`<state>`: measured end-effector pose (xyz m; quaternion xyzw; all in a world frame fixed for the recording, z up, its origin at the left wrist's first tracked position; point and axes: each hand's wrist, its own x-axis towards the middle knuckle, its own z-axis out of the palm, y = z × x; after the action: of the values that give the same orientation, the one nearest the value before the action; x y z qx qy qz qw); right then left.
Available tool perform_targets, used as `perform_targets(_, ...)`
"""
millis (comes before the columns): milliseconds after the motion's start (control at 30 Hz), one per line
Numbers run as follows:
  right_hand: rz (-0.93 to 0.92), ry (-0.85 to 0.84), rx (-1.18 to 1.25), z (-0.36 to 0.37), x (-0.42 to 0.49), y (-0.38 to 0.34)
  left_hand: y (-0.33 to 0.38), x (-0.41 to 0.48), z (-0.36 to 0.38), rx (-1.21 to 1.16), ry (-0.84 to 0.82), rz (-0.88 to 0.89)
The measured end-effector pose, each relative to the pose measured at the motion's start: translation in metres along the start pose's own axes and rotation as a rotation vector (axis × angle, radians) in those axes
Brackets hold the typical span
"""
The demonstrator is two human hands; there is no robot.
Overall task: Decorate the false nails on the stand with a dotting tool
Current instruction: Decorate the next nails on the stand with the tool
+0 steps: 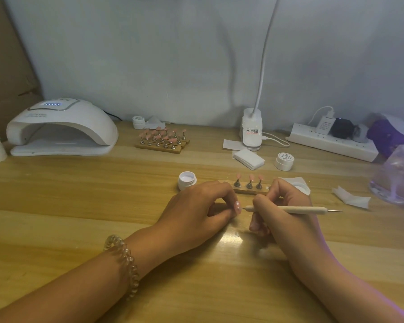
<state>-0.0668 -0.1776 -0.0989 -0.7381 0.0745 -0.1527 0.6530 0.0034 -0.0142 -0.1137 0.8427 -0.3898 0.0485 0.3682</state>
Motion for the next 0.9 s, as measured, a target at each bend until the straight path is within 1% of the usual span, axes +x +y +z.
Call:
perform_targets(367,0.015,0.011,0.024,0.0008,0.0001,0.0,0.0005,0.0,-0.0001,-0.004,0.004,-0.001)
perform_targets(900,-0.009,0.013,0.027,0.0003,-0.0006,0.0008,0.0008,0.0001,-0.0004,0.01,0.003,0.002)
